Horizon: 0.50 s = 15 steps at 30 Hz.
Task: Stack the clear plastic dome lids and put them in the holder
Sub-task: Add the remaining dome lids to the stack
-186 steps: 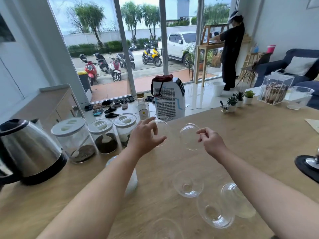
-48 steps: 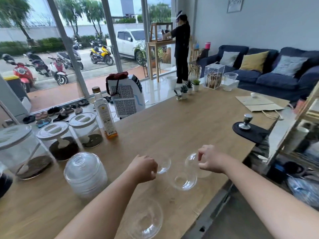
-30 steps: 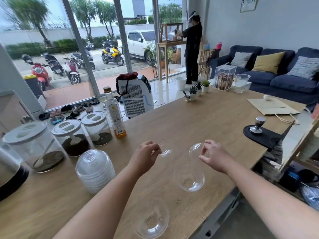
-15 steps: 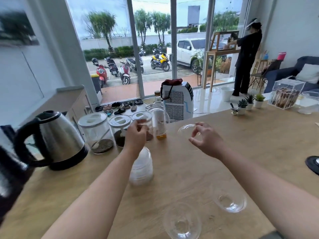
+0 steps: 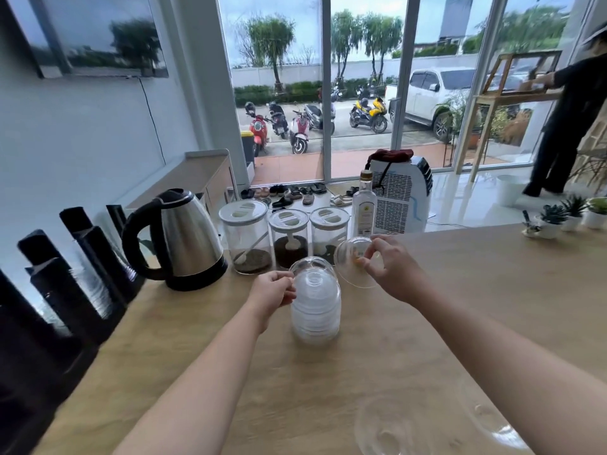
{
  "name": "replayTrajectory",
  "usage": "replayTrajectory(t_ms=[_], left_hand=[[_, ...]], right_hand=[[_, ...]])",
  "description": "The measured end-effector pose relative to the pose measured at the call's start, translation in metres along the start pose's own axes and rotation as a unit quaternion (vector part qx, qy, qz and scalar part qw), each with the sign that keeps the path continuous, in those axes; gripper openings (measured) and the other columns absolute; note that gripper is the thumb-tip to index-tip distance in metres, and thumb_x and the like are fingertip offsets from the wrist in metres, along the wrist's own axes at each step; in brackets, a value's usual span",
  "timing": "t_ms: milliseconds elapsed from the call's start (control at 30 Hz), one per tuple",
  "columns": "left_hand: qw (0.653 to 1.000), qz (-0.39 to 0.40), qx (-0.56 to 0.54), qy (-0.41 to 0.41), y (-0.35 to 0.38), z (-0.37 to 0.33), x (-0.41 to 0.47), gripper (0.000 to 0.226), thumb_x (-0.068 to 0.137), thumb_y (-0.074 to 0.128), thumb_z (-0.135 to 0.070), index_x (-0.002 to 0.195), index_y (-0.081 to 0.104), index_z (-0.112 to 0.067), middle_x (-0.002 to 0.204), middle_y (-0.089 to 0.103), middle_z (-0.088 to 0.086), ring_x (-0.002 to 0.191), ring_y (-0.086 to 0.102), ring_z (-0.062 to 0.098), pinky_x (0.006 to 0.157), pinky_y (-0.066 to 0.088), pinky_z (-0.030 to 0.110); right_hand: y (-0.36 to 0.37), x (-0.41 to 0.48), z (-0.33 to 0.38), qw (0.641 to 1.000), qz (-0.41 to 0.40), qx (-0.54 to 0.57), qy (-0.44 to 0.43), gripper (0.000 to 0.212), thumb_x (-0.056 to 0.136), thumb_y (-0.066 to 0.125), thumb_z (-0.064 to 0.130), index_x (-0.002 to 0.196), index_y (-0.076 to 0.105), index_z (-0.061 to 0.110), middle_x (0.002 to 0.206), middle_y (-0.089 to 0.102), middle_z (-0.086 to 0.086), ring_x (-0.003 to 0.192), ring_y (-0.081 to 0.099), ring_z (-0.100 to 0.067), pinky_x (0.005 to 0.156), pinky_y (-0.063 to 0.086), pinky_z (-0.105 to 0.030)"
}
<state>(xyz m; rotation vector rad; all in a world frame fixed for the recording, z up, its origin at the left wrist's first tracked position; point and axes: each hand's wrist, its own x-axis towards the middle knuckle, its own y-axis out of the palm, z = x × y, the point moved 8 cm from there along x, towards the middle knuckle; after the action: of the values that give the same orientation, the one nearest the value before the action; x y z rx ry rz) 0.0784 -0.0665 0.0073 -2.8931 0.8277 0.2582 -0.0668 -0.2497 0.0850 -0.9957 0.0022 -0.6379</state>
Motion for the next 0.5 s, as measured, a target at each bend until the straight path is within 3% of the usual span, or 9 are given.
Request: replayTrajectory(t_ms=[100, 233, 367, 500], left_hand=[[1.0, -0.002, 0.009, -0.005, 0.001, 0.005, 0.0, 0.016, 0.091, 0.046, 0.0, 0.089, 0.058, -0.01, 0.069, 0.055, 0.005, 0.048, 0.053, 0.009, 0.058, 0.047, 0.021], [0.998, -0.004, 0.056, 0.004, 0.0, 0.009, 0.002, 0.019, 0.091, 0.045, -0.001, 0.104, 0.058, -0.005, 0.069, 0.056, 0.006, 0.054, 0.052, 0.014, 0.06, 0.046, 0.024], [0.993, 0.001, 0.114, 0.012, -0.001, 0.013, 0.005, 0.02, 0.091, 0.049, -0.006, 0.11, 0.057, -0.007, 0.074, 0.056, 0.004, 0.055, 0.049, 0.012, 0.054, 0.042, 0.021], [0.987, 0.001, 0.16, 0.034, -0.002, 0.013, 0.007, 0.021, 0.09, 0.054, -0.012, 0.11, 0.059, -0.01, 0.081, 0.059, 0.002, 0.059, 0.052, 0.012, 0.056, 0.044, 0.021]], right_hand=[[0.006, 0.003, 0.0, 1.0, 0.008, 0.008, 0.0, 0.016, 0.088, 0.06, 0.029, 0.089, 0.059, 0.013, 0.132, 0.05, -0.008, 0.126, 0.043, -0.025, 0.101, 0.033, -0.029], [0.012, 0.004, -0.003, 1.0, 0.022, 0.001, 0.004, 0.012, 0.088, 0.059, 0.03, 0.086, 0.054, 0.019, 0.132, 0.05, -0.007, 0.122, 0.046, -0.025, 0.1, 0.035, -0.032], [0.015, 0.005, -0.006, 1.0, 0.026, 0.006, 0.009, 0.013, 0.088, 0.058, 0.032, 0.087, 0.054, 0.02, 0.138, 0.046, -0.006, 0.127, 0.042, -0.024, 0.104, 0.034, -0.034], [0.015, 0.006, -0.003, 1.0, 0.025, 0.012, 0.008, 0.013, 0.089, 0.058, 0.029, 0.087, 0.054, 0.017, 0.134, 0.049, -0.007, 0.123, 0.046, -0.025, 0.097, 0.033, -0.028]])
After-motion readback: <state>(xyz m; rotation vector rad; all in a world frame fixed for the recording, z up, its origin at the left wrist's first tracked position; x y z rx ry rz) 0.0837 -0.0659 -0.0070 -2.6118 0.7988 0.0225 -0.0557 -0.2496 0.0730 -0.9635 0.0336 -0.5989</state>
